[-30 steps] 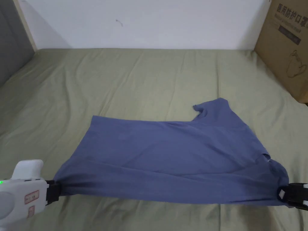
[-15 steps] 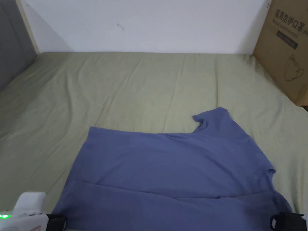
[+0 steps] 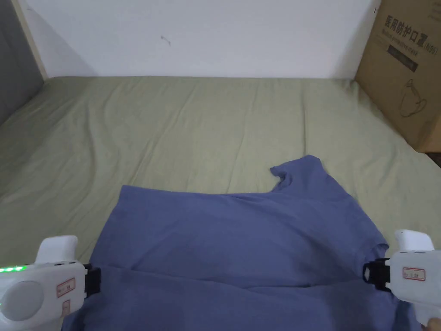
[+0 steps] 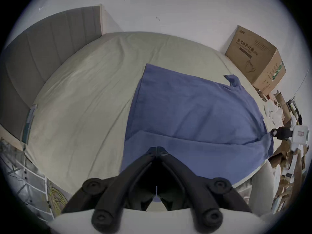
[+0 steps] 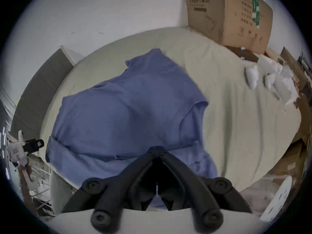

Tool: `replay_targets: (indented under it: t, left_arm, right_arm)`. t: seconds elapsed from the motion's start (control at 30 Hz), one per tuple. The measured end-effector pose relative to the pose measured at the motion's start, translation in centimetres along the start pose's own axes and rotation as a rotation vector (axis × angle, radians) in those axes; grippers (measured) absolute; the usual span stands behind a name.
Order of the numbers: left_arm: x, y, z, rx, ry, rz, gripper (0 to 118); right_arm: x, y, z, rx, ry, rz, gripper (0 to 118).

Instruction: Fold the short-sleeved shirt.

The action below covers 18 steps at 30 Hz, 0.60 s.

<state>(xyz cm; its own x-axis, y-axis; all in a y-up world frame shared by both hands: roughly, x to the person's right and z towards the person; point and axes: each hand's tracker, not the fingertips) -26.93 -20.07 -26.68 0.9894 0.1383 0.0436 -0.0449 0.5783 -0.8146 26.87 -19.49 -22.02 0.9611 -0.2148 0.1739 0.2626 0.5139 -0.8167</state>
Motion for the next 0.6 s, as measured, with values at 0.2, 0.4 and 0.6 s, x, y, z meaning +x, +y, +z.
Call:
replay_targets:
  t: [0.2, 0.4, 0.6]
  left_arm:
    - [-0.2, 2.1, -0.6, 0.005, -0.030, 0.026, 0]
    - [0.9, 5.0, -2.2, 0.013, -0.020, 0.025, 0]
    - [1.3, 6.6, -4.9, -0.018, -0.027, 0.038, 0]
  right_arm:
    - [0.7, 3.5, -1.9, 0.008, 0.000, 0.010, 0]
    - [0.9, 12.6, -5.0, 0.055, -0.045, 0.055, 8]
    - [1.9, 19.5, -12.2, -0.016, -0.124, 0.121, 98]
